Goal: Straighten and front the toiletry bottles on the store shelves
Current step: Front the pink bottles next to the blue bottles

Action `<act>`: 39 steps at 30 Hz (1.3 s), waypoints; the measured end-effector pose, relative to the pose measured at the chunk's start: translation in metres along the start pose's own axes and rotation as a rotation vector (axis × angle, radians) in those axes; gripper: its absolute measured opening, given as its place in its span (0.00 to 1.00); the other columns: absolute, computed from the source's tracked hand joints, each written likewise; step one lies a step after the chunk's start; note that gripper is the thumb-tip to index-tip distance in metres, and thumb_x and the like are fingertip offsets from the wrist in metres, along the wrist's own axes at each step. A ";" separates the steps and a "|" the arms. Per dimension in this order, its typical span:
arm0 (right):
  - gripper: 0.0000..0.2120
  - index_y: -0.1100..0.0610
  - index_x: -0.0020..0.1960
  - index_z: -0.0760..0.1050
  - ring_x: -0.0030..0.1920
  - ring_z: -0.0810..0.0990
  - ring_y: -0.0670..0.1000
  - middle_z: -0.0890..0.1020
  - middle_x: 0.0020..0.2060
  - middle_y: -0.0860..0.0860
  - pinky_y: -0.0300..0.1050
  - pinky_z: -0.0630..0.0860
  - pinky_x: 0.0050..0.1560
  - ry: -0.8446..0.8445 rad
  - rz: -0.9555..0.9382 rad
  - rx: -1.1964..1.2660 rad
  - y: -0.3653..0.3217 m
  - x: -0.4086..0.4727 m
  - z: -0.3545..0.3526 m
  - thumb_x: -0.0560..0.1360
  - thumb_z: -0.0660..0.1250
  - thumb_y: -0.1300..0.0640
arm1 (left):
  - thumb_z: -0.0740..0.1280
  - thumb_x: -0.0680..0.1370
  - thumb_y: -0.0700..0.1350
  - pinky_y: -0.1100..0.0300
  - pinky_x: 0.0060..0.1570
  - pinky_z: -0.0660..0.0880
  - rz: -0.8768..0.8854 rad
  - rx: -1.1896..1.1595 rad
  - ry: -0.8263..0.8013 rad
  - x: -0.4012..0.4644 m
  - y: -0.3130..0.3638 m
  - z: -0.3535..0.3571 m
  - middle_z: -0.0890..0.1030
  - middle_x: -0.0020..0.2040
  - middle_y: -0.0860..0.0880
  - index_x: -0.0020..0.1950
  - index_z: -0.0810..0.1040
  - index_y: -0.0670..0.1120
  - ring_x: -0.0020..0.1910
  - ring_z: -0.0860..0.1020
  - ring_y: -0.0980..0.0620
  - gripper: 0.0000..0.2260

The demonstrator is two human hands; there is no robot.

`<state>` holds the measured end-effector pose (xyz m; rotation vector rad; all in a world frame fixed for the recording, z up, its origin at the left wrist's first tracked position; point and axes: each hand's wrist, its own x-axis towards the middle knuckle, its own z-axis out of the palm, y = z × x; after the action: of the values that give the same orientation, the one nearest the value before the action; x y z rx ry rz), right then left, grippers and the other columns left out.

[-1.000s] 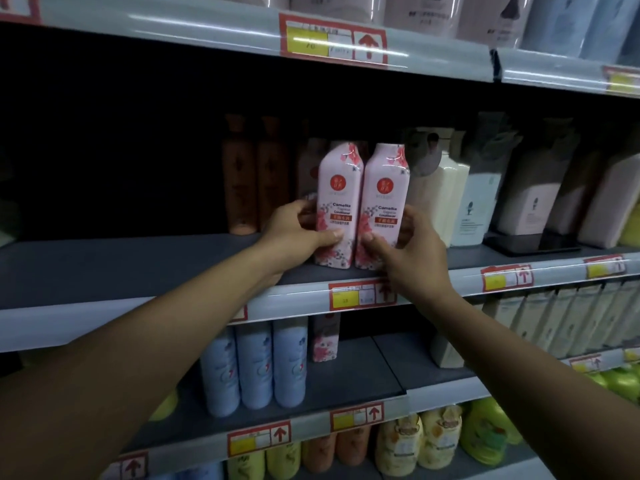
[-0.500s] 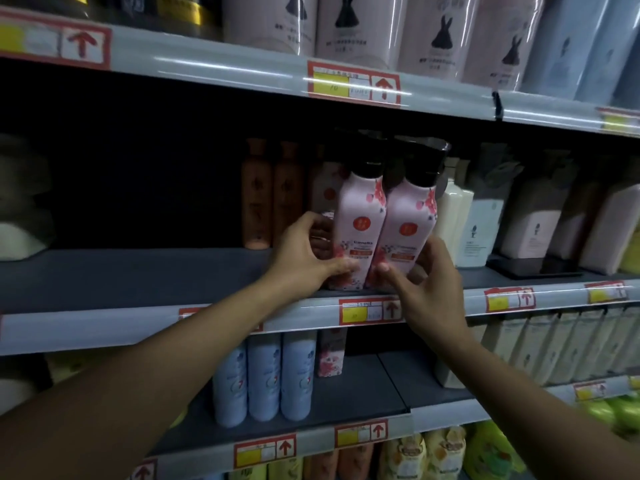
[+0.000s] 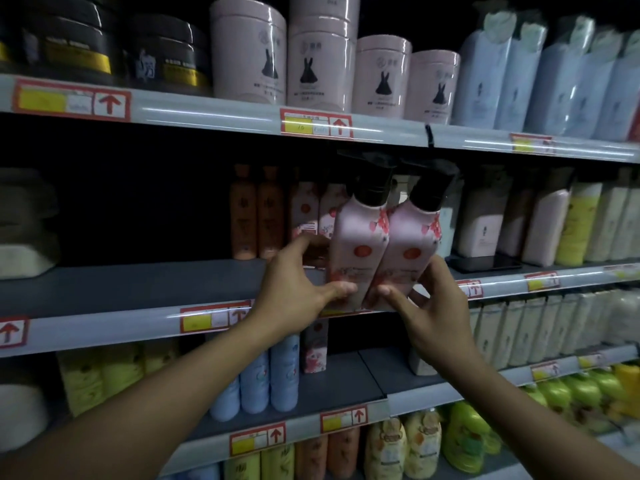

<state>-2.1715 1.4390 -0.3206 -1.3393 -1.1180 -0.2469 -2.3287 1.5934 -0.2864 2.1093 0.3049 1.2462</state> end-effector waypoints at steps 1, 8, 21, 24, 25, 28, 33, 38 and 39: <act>0.24 0.57 0.67 0.73 0.57 0.84 0.48 0.84 0.55 0.48 0.51 0.84 0.56 -0.012 0.009 -0.008 0.000 -0.007 -0.004 0.74 0.77 0.61 | 0.85 0.66 0.49 0.72 0.56 0.73 -0.010 0.004 -0.005 -0.007 0.001 0.002 0.84 0.54 0.60 0.59 0.79 0.53 0.55 0.81 0.66 0.25; 0.24 0.55 0.66 0.73 0.54 0.84 0.39 0.84 0.50 0.36 0.38 0.82 0.52 -0.104 0.139 -0.031 0.004 -0.062 -0.028 0.74 0.77 0.64 | 0.84 0.67 0.47 0.73 0.50 0.76 -0.118 0.009 -0.083 -0.064 0.001 0.025 0.84 0.52 0.62 0.60 0.76 0.60 0.53 0.81 0.69 0.27; 0.25 0.41 0.66 0.74 0.56 0.83 0.43 0.85 0.53 0.39 0.46 0.83 0.50 -0.264 0.348 -0.098 0.065 -0.139 -0.047 0.74 0.78 0.58 | 0.82 0.70 0.46 0.66 0.52 0.80 -0.338 0.048 -0.267 -0.143 -0.049 0.079 0.84 0.54 0.62 0.65 0.72 0.61 0.54 0.82 0.65 0.29; 0.26 0.43 0.63 0.76 0.54 0.84 0.45 0.86 0.51 0.41 0.52 0.83 0.52 -0.286 0.392 -0.122 0.083 -0.151 -0.044 0.72 0.78 0.63 | 0.82 0.71 0.44 0.68 0.50 0.81 -0.419 0.048 -0.278 -0.155 -0.063 0.089 0.84 0.55 0.61 0.63 0.73 0.61 0.55 0.83 0.63 0.28; 0.26 0.44 0.63 0.76 0.54 0.84 0.44 0.86 0.51 0.41 0.50 0.83 0.52 -0.292 0.405 -0.119 0.089 -0.153 -0.042 0.72 0.78 0.65 | 0.82 0.71 0.44 0.68 0.49 0.81 -0.439 0.052 -0.277 -0.157 -0.067 0.092 0.84 0.55 0.60 0.63 0.72 0.61 0.56 0.82 0.63 0.28; 0.25 0.46 0.63 0.76 0.54 0.84 0.42 0.86 0.51 0.40 0.40 0.81 0.50 -0.318 0.416 -0.121 0.106 -0.157 -0.038 0.73 0.78 0.64 | 0.82 0.71 0.45 0.60 0.56 0.82 -0.495 0.093 -0.263 -0.160 -0.081 0.101 0.84 0.57 0.59 0.62 0.71 0.61 0.58 0.82 0.60 0.28; 0.23 0.47 0.64 0.75 0.53 0.84 0.40 0.85 0.50 0.38 0.35 0.80 0.48 -0.374 0.463 -0.156 0.142 -0.154 -0.028 0.73 0.78 0.60 | 0.81 0.71 0.44 0.45 0.59 0.82 -0.648 0.093 -0.266 -0.155 -0.106 0.108 0.84 0.60 0.56 0.65 0.72 0.57 0.61 0.83 0.54 0.27; 0.22 0.49 0.63 0.76 0.51 0.83 0.36 0.86 0.49 0.39 0.28 0.76 0.45 -0.433 0.489 -0.220 0.173 -0.135 -0.018 0.72 0.79 0.56 | 0.82 0.68 0.50 0.44 0.56 0.83 -0.731 0.110 -0.240 -0.142 -0.127 0.109 0.85 0.57 0.55 0.61 0.72 0.60 0.56 0.84 0.53 0.27; 0.23 0.49 0.64 0.75 0.51 0.82 0.35 0.86 0.50 0.39 0.27 0.76 0.45 -0.440 0.488 -0.231 0.178 -0.130 -0.016 0.72 0.79 0.55 | 0.81 0.66 0.53 0.44 0.56 0.83 -0.741 0.124 -0.232 -0.140 -0.133 0.109 0.86 0.56 0.55 0.60 0.72 0.60 0.55 0.85 0.52 0.28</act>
<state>-2.1014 1.4203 -0.5292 -1.8864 -1.0992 0.2999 -2.2920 1.5772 -0.5041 1.9275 0.9691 0.5526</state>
